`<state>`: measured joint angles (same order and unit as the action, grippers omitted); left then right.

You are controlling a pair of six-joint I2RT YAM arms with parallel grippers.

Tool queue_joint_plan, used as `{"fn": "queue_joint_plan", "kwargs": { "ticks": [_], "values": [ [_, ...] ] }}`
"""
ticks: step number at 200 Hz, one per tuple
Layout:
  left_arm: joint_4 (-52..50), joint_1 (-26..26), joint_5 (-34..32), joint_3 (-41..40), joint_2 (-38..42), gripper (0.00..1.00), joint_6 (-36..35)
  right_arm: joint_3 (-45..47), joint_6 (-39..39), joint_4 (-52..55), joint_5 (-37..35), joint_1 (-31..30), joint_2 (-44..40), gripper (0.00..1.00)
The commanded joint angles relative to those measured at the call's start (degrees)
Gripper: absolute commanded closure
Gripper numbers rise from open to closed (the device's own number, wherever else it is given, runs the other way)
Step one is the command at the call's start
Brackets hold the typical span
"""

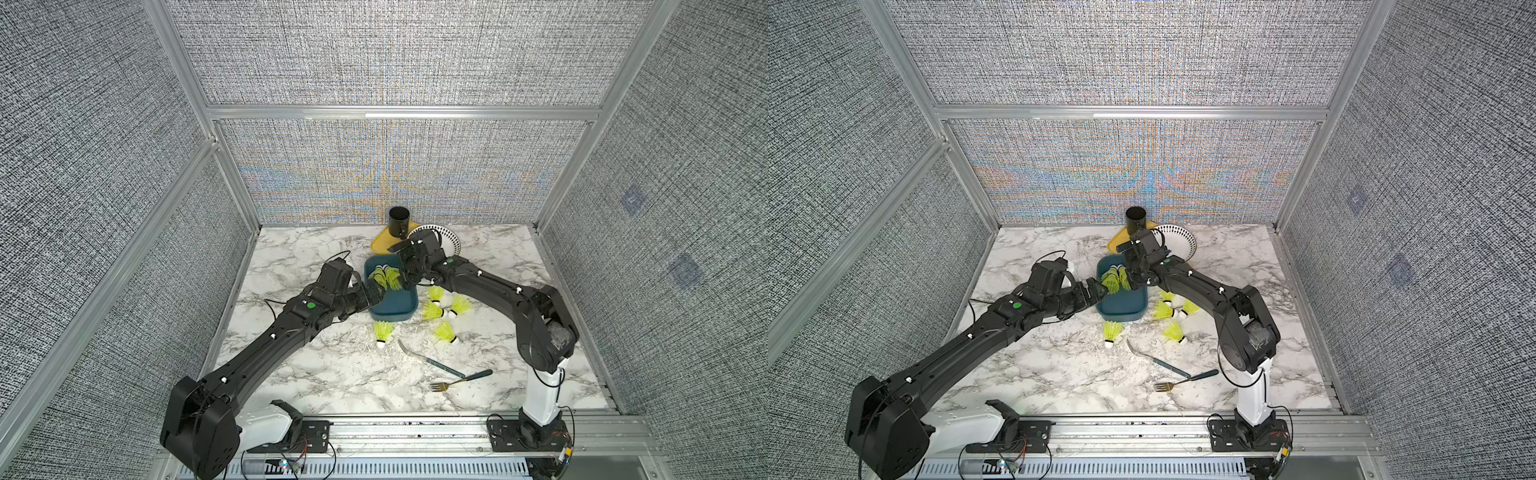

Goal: Put the shuttlecocks into the storage box
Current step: Place the shuttlecock in the storage box.

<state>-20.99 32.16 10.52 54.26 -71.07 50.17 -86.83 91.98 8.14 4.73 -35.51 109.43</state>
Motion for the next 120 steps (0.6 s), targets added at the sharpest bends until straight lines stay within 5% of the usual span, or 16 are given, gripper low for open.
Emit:
{"fn": "queue_joint_plan", "kwargs": {
  "ticks": [1, 39, 88, 120],
  "values": [
    [-1.5, -0.1, 1.3, 1.6, 0.0, 0.0, -2.7, -1.3, -8.3, 5.4, -1.3, 0.3, -2.6, 0.01],
    [-2.2, -0.1, 2.8, 2.7, -0.4, 0.0, -4.1, 0.1, -25.9, 10.0, -0.8, 1.9, -9.1, 0.01],
    [-0.8, 0.1, 6.1, 3.1, -1.2, 0.0, -4.6, 7.6, -47.7, 16.2, 13.8, 6.7, -17.1, 0.01],
    [1.4, 0.6, 9.6, 3.7, -3.3, 0.01, -4.6, 10.0, -58.0, 27.5, 17.3, 7.9, -21.7, 0.01]
  ]
}}
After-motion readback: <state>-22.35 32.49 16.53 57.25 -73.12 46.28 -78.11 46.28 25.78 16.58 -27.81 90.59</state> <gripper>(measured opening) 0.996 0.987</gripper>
